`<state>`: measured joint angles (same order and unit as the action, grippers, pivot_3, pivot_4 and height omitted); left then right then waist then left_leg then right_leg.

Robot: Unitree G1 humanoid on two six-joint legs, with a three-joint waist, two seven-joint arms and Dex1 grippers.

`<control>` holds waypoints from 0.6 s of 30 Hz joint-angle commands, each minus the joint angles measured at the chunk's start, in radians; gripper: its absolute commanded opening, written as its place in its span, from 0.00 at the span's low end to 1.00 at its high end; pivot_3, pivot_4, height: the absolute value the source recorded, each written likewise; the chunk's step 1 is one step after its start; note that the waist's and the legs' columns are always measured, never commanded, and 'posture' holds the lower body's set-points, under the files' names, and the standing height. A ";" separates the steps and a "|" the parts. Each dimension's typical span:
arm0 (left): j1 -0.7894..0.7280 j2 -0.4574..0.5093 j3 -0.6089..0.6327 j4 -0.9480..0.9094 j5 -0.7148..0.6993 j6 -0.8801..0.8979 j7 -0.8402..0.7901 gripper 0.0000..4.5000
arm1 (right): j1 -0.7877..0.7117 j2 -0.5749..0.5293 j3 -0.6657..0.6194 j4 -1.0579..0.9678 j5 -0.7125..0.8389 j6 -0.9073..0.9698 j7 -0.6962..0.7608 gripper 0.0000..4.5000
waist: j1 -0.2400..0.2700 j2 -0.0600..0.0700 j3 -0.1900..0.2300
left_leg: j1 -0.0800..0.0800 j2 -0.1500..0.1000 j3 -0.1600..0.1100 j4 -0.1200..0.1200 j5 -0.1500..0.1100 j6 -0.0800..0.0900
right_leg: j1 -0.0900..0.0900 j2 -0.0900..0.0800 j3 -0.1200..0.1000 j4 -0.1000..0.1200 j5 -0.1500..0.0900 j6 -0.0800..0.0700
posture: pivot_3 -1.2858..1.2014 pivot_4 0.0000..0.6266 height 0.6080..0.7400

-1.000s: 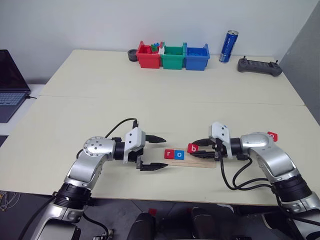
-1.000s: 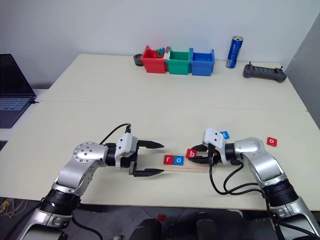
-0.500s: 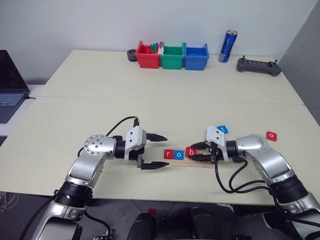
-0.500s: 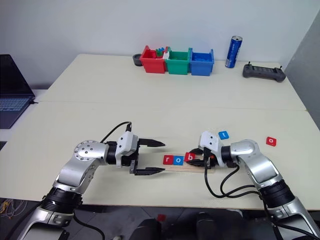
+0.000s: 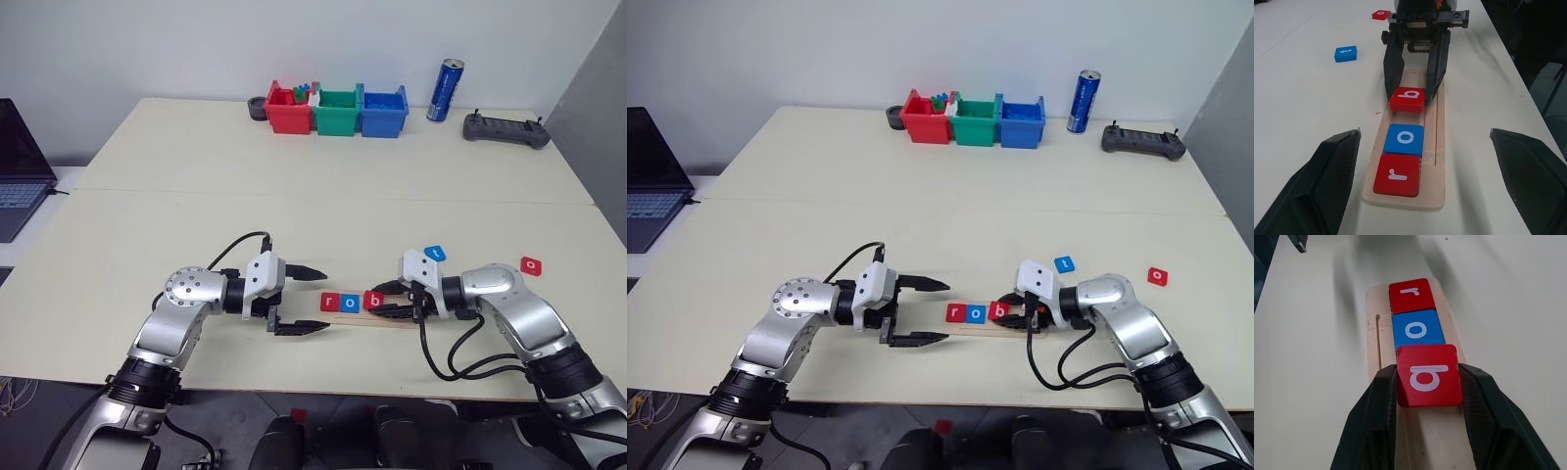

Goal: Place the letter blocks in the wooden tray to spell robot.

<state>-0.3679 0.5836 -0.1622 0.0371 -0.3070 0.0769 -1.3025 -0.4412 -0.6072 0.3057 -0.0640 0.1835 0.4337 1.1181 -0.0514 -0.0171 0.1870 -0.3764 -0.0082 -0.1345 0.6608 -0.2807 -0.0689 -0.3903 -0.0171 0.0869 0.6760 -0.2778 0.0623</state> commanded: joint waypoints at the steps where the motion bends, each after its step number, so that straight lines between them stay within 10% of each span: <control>1: -0.010 0.002 0.002 -0.019 -0.006 -0.014 -0.004 1.00 | -0.015 0.008 0.009 -0.010 -0.004 -0.024 0.009 0.32 | 0.000 0.000 0.000 | 0.000 0.000 0.000 0.000 0.000 0.000 | 0.000 0.000 0.000 0.000 0.000 0.000 | 0.52 0.24 1.00; 8: -0.021 -0.003 -0.003 -0.003 0.008 -0.036 0.000 1.00 | -0.021 0.004 0.009 0.001 -0.008 -0.040 0.021 0.32 | 0.000 0.000 0.000 | 0.000 0.000 0.000 0.000 0.000 0.000 | 0.000 0.000 0.000 0.000 0.000 0.000 | 0.52 0.24 1.00; 18: -0.043 -0.007 -0.004 0.011 0.011 -0.034 -0.001 1.00 | -0.025 0.004 -0.027 -0.009 0.009 -0.030 0.010 0.99 | 0.000 0.000 0.000 | 0.000 0.000 0.000 0.000 0.000 0.000 | 0.000 0.000 0.000 0.000 0.000 0.000 | 0.52 0.24 1.00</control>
<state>-0.3981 0.5813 -0.1624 0.0645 -0.2910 0.0548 -1.3006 -0.4432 -0.5985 0.3139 -0.0444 0.1731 0.4040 1.1299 -0.0518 -0.0171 0.1870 -0.3765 -0.0083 -0.1345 0.6608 -0.2807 -0.0689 -0.3904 -0.0171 0.0870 0.6759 -0.2778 0.0623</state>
